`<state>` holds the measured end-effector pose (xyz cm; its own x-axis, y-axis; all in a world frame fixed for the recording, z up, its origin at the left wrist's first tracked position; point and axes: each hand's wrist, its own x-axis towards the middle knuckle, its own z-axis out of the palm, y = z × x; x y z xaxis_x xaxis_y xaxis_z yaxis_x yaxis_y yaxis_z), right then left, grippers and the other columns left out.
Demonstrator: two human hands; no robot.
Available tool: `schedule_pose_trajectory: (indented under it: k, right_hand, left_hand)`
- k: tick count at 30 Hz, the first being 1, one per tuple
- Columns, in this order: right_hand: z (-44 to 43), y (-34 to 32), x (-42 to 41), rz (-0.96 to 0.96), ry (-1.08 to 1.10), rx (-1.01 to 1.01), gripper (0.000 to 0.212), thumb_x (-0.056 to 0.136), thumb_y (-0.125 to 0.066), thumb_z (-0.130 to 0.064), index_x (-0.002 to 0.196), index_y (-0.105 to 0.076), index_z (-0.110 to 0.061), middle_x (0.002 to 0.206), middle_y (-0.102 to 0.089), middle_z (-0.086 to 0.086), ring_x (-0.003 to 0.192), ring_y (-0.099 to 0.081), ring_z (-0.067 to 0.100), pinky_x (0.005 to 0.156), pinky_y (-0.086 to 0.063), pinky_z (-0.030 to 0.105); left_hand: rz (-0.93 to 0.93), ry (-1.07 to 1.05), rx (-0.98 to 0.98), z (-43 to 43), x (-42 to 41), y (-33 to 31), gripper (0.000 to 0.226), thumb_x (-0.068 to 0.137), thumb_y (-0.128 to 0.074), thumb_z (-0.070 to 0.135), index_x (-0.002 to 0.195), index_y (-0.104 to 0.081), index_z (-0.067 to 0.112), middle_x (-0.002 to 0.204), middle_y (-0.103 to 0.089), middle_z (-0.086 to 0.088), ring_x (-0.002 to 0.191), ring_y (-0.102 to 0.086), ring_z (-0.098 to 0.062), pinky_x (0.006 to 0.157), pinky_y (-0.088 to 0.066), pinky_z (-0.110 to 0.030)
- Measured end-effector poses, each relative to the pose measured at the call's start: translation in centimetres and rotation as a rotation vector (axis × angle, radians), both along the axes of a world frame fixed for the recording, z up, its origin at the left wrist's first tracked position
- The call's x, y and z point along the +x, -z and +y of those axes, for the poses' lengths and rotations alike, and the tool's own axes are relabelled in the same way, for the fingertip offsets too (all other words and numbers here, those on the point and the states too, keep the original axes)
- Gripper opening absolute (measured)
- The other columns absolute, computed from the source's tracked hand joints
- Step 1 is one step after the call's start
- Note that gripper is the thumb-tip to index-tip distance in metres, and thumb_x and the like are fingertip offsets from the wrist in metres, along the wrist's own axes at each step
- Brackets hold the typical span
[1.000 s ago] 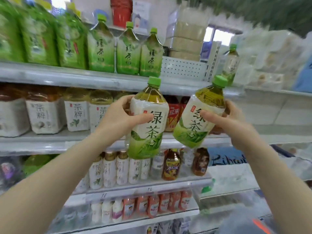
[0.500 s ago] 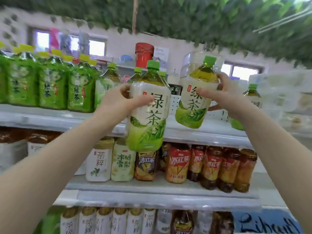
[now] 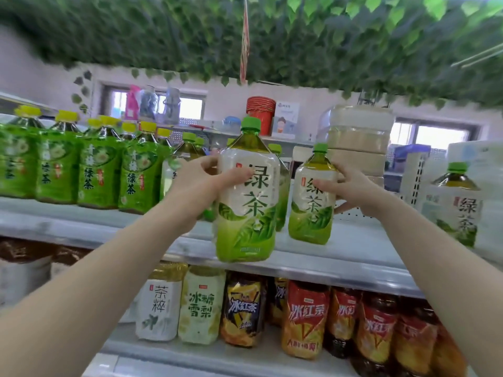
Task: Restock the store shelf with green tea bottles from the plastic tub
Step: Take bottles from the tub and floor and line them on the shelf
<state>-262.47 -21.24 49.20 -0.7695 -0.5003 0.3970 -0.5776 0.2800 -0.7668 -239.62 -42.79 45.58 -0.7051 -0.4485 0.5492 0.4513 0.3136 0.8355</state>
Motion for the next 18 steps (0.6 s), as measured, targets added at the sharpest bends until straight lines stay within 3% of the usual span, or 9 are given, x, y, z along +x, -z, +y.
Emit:
schedule_pose_trajectory:
  k: [3, 9, 11, 13, 14, 16, 18]
  right_hand:
    - [-0.9, 0.1, -1.6, -0.019, -0.028, -0.002, 0.062, 0.086, -0.074, -0.031, 0.134, -0.038, -0.043, 0.111, -0.068, -0.001, 0.100, -0.068, 0.022, 0.073, -0.061, 0.046]
    - [-1.6, 0.8, -3.6, 0.021, -0.036, 0.006, 0.070, 0.091, -0.069, -0.030, 0.149, -0.030, -0.039, 0.122, -0.067, -0.001, 0.109, -0.065, 0.021, 0.089, -0.055, 0.048]
    - [-1.4, 1.0, -2.5, 0.238, 0.063, 0.077, 0.071, 0.093, -0.065, -0.037, 0.152, -0.026, -0.037, 0.138, -0.056, -0.006, 0.123, -0.054, 0.017, 0.100, -0.047, 0.044]
    - [-0.9, 1.4, 0.2, 0.475, 0.164, 0.005, 0.066, 0.094, -0.061, -0.044, 0.151, -0.030, -0.032, 0.144, -0.047, -0.008, 0.128, -0.046, 0.012, 0.101, -0.042, 0.037]
    - [-0.5, 1.7, 1.8, 0.478, 0.098, -0.073, 0.062, 0.094, -0.059, -0.047, 0.148, -0.035, -0.031, 0.142, -0.050, -0.008, 0.126, -0.049, 0.011, 0.097, -0.044, 0.032]
    - [0.3, 2.6, 5.2, 0.253, -0.239, -0.172, 0.057, 0.091, -0.056, -0.053, 0.141, -0.046, -0.029, 0.129, -0.063, -0.006, 0.117, -0.061, 0.015, 0.088, -0.053, 0.028]
    - [1.4, 3.6, 7.2, 0.087, -0.421, -0.118, 0.058, 0.085, -0.061, -0.052, 0.139, -0.047, -0.032, 0.122, -0.068, -0.004, 0.111, -0.066, 0.015, 0.086, -0.056, 0.030]
  left_hand:
    - [0.013, 0.017, 0.016, -0.1, -0.7, -0.1, 0.061, 0.054, -0.080, 0.042, 0.108, -0.070, 0.016, 0.093, -0.076, -0.001, 0.082, -0.074, -0.017, 0.064, -0.057, -0.026]
    - [0.023, 0.038, 0.006, 0.3, -1.6, 0.0, 0.061, 0.052, -0.080, 0.040, 0.107, -0.069, 0.016, 0.092, -0.076, 0.000, 0.080, -0.074, -0.016, 0.061, -0.055, -0.022]
    - [0.025, 0.054, -0.006, 0.7, -1.9, 0.1, 0.059, 0.052, -0.080, 0.039, 0.106, -0.069, 0.016, 0.091, -0.077, 0.001, 0.079, -0.074, -0.015, 0.060, -0.055, -0.021]
    - [0.019, 0.074, -0.034, 1.5, -2.3, 0.0, 0.059, 0.052, -0.079, 0.040, 0.106, -0.070, 0.017, 0.091, -0.076, 0.002, 0.080, -0.074, -0.014, 0.060, -0.054, -0.021]
    - [0.015, 0.084, -0.051, 2.0, -2.6, -0.1, 0.059, 0.052, -0.079, 0.040, 0.106, -0.070, 0.017, 0.092, -0.076, 0.002, 0.080, -0.074, -0.014, 0.061, -0.055, -0.022]
    - [0.010, 0.106, -0.075, 3.2, -3.3, -0.3, 0.059, 0.052, -0.079, 0.042, 0.106, -0.070, 0.018, 0.093, -0.076, 0.002, 0.081, -0.074, -0.014, 0.065, -0.056, -0.025]
    - [0.008, 0.119, -0.099, 4.5, -4.2, -0.6, 0.062, 0.050, -0.080, 0.045, 0.106, -0.070, 0.019, 0.094, -0.076, 0.001, 0.083, -0.074, -0.015, 0.070, -0.058, -0.029]
